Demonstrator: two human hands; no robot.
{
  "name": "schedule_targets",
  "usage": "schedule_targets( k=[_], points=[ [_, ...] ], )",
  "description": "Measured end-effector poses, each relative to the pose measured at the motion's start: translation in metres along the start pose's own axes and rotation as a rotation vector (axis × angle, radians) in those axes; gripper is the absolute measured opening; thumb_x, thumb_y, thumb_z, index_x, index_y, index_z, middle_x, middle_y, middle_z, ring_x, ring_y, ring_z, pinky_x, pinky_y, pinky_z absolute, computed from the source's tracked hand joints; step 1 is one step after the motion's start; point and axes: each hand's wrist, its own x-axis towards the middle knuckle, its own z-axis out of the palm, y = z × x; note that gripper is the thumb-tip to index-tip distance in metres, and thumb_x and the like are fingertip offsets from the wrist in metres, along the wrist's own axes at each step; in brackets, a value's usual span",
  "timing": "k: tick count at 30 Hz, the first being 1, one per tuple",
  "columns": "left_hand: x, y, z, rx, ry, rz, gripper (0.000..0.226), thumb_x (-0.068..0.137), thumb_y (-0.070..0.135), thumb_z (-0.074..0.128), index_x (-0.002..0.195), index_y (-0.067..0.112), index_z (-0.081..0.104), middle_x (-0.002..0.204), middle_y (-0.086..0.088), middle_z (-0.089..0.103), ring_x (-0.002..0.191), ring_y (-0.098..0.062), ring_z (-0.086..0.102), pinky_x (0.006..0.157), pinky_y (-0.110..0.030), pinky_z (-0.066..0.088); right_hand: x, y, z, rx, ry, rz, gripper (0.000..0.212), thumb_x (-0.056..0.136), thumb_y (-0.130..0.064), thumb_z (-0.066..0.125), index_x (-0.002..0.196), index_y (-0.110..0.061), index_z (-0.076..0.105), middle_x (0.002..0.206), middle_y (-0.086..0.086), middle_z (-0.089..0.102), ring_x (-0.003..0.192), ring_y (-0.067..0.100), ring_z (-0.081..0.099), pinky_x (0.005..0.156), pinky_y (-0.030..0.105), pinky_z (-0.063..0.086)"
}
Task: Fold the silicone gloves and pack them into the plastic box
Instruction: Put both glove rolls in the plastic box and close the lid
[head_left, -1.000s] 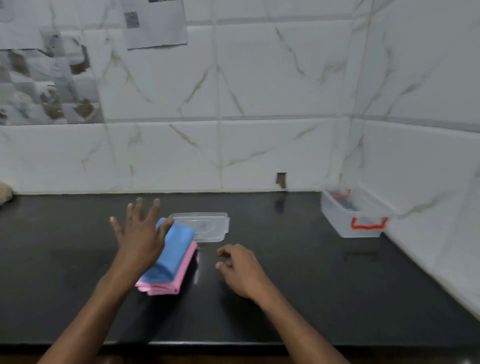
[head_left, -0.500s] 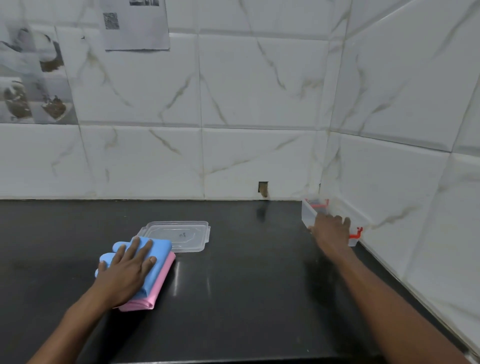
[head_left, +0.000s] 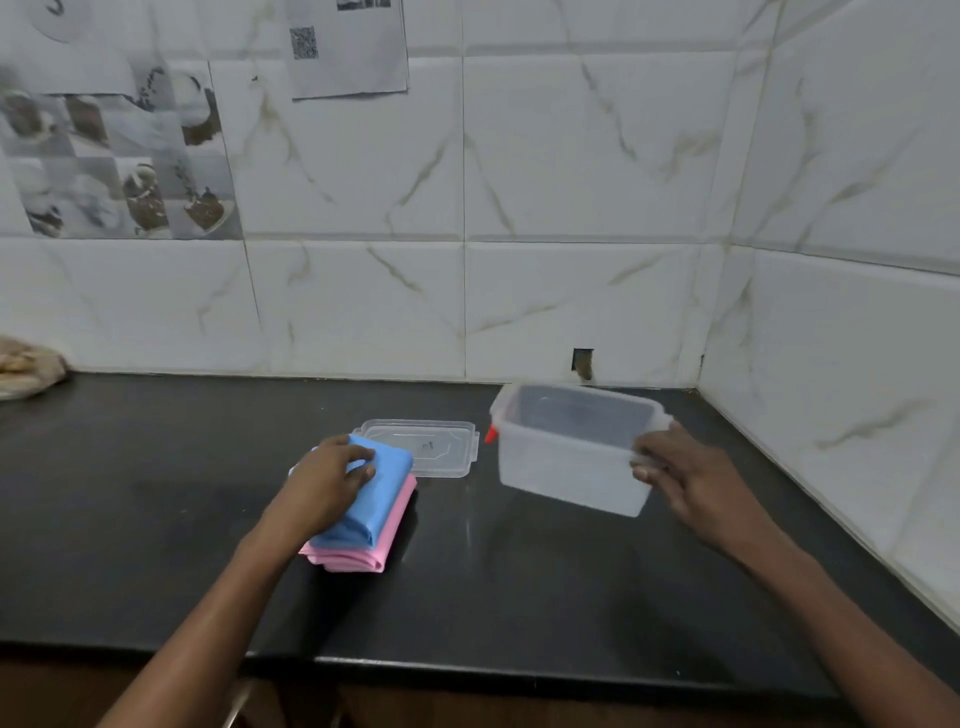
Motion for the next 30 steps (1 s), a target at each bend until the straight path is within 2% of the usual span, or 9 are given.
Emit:
schedule_targets(
  k=[2, 4, 9, 12, 16, 20, 26, 28, 30],
  points=[
    [-0.003, 0.003, 0.001, -0.040, 0.128, -0.042, 0.041, 0.089, 0.024, 0.066, 0.129, 0.015, 0.063, 0.137, -0.013, 0.053, 0.123, -0.029, 0.053, 0.100, -0.035, 0.040, -0.005, -0.011, 0.005, 0.028, -0.052, -0.060, 0.014, 0.079, 0.003, 0.075, 0.090, -0.001, 0.068, 0.091, 0.010, 0.071, 0.085, 0.025, 0.067, 0.106, 0.040, 0.043],
    [-0.007, 0.005, 0.002, -0.070, 0.218, -0.082, 0.042, 0.084, 0.023, 0.072, 0.125, 0.014, 0.066, 0.126, -0.012, 0.058, 0.111, -0.029, 0.058, 0.091, -0.035, 0.043, -0.008, -0.016, 0.009, 0.043, -0.087, -0.066, 0.015, 0.080, 0.003, 0.074, 0.093, -0.001, 0.068, 0.096, 0.010, 0.071, 0.094, 0.025, 0.066, 0.114, 0.040, 0.028],
    [-0.012, 0.007, 0.007, -0.025, 0.263, -0.116, 0.039, 0.085, 0.026, 0.071, 0.121, 0.011, 0.067, 0.120, -0.014, 0.059, 0.109, -0.031, 0.057, 0.088, -0.038, 0.045, -0.015, -0.010, 0.014, 0.083, -0.183, -0.015, 0.016, 0.082, 0.001, 0.072, 0.097, -0.001, 0.066, 0.097, 0.013, 0.071, 0.102, 0.038, 0.062, 0.113, 0.013, 0.017],
    [-0.013, 0.011, 0.008, 0.004, 0.274, -0.185, 0.054, 0.085, 0.032, 0.071, 0.129, 0.006, 0.055, 0.123, -0.020, 0.055, 0.111, -0.037, 0.055, 0.088, -0.043, 0.045, -0.015, -0.006, 0.017, 0.118, -0.203, -0.022, 0.021, 0.083, 0.000, 0.072, 0.104, -0.002, 0.067, 0.099, 0.010, 0.072, 0.108, 0.031, 0.059, 0.112, 0.004, 0.012],
    [-0.015, 0.017, 0.007, 0.176, 0.250, -0.288, 0.052, 0.089, 0.046, 0.062, 0.115, 0.001, 0.058, 0.119, -0.022, 0.058, 0.110, -0.039, 0.054, 0.090, -0.043, 0.044, -0.013, -0.005, 0.026, 0.180, -0.219, -0.019, 0.025, 0.085, -0.005, 0.070, 0.110, -0.005, 0.067, 0.100, 0.005, 0.072, 0.110, 0.023, 0.063, 0.114, 0.007, 0.012],
    [-0.016, 0.017, 0.010, 0.154, 0.199, -0.318, 0.052, 0.093, 0.051, 0.053, 0.106, 0.001, 0.060, 0.115, -0.022, 0.061, 0.109, -0.038, 0.055, 0.087, -0.042, 0.046, -0.005, -0.008, 0.032, 0.167, -0.271, -0.027, 0.017, 0.087, -0.006, 0.068, 0.103, -0.003, 0.065, 0.097, 0.008, 0.070, 0.107, 0.029, 0.061, 0.111, 0.002, 0.007],
    [-0.021, 0.021, -0.001, 0.168, 0.034, -0.457, 0.074, 0.089, 0.067, 0.043, 0.126, 0.004, 0.054, 0.127, -0.019, 0.058, 0.115, -0.034, 0.057, 0.090, -0.038, 0.046, -0.004, -0.009, 0.032, 0.128, -0.271, -0.036, 0.015, 0.089, -0.008, 0.065, 0.103, -0.002, 0.064, 0.104, 0.014, 0.069, 0.113, 0.033, 0.054, 0.103, -0.005, 0.005],
    [-0.027, 0.027, -0.004, 0.166, 0.068, -0.462, 0.078, 0.086, 0.063, 0.055, 0.136, 0.003, 0.043, 0.135, -0.020, 0.048, 0.120, -0.036, 0.050, 0.094, -0.042, 0.045, -0.006, -0.009, 0.034, 0.120, -0.244, -0.053, 0.017, 0.089, -0.010, 0.066, 0.106, -0.006, 0.065, 0.118, 0.014, 0.067, 0.125, 0.028, 0.053, 0.109, 0.002, 0.008],
    [-0.033, 0.033, -0.005, 0.249, 0.231, -0.344, 0.078, 0.081, 0.053, 0.070, 0.137, 0.008, 0.040, 0.136, -0.016, 0.036, 0.120, -0.036, 0.044, 0.092, -0.045, 0.046, -0.009, -0.010, 0.037, 0.094, -0.253, -0.070, 0.025, 0.090, -0.014, 0.067, 0.115, -0.011, 0.065, 0.136, 0.008, 0.057, 0.135, 0.011, 0.035, 0.112, 0.018, 0.011]
  ],
)
